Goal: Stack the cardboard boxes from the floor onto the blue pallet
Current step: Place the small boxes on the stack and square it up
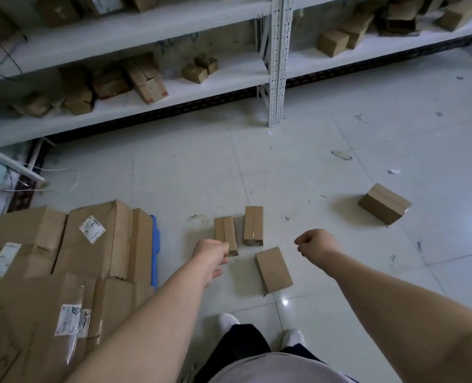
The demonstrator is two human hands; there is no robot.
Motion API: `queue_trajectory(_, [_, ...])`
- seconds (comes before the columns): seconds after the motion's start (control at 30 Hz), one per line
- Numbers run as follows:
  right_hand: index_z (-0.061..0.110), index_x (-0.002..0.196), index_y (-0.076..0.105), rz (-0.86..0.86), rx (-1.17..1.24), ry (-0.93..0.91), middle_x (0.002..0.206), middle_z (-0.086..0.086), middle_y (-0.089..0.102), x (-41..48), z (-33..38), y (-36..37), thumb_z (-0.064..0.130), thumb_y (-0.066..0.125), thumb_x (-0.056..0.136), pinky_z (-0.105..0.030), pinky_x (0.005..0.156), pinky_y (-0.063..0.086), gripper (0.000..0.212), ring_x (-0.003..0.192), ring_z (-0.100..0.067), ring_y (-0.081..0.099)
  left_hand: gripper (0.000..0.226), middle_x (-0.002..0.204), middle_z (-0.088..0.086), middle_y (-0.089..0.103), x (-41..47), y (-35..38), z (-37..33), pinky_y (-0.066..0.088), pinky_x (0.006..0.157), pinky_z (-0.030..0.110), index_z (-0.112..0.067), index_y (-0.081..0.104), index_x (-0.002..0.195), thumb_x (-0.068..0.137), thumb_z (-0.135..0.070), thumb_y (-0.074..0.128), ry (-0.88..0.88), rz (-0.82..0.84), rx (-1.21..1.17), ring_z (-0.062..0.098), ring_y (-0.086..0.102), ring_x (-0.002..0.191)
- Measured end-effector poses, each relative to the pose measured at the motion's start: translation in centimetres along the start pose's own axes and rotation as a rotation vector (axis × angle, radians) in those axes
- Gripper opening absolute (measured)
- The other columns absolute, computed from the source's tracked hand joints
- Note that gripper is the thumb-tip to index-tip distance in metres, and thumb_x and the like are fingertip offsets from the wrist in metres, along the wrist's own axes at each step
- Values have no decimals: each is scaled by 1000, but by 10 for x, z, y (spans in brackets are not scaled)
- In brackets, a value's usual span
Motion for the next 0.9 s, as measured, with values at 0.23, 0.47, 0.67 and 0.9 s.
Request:
queue_trajectory(0.23, [21, 91, 70, 20, 20, 61, 111, -4, 69, 54, 21, 13, 2, 50, 87, -35, 90, 54, 28, 104, -23, 64, 7, 95, 2, 63, 68, -9, -32, 47, 83, 34, -21, 56, 90, 96, -18, 53, -24, -35, 40, 18, 62, 86])
queue_trajectory(0.47, [21, 91, 68, 24, 14, 206, 100, 1, 64, 125, 31, 29, 3, 50, 89, -29, 78, 51, 26, 97, -21, 62, 24, 87, 8, 62, 156, 2, -47, 45, 74, 33, -20, 52, 69, 92, -15, 53, -120, -19, 161, 22, 60, 80])
queue_trajectory(0.67, [29, 87, 70, 141, -80, 253, 110, 0, 69, 196, 20, 66, 8, 53, 86, -31, 88, 53, 27, 101, -22, 63, 24, 84, 7, 65, 218, 29, -43, 53, 84, 39, -18, 52, 67, 91, -18, 56, -213, -24, 234, 30, 68, 94])
queue_trajectory(0.9, [35, 98, 67, 271, -191, 254, 108, 7, 68, 320, -10, 115, 26, 51, 85, -26, 79, 51, 22, 93, -17, 61, 25, 80, 12, 59, 329, 90, -6, 48, 70, 36, -18, 41, 62, 70, -30, 62, -320, -110, 291, 31, 59, 78])
Point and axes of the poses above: each hand's wrist, its own x-axis towards the middle knuckle, its own y-axis out of the palm, z = x × y, the point moved 1 cm from there along x, towards the middle knuckle
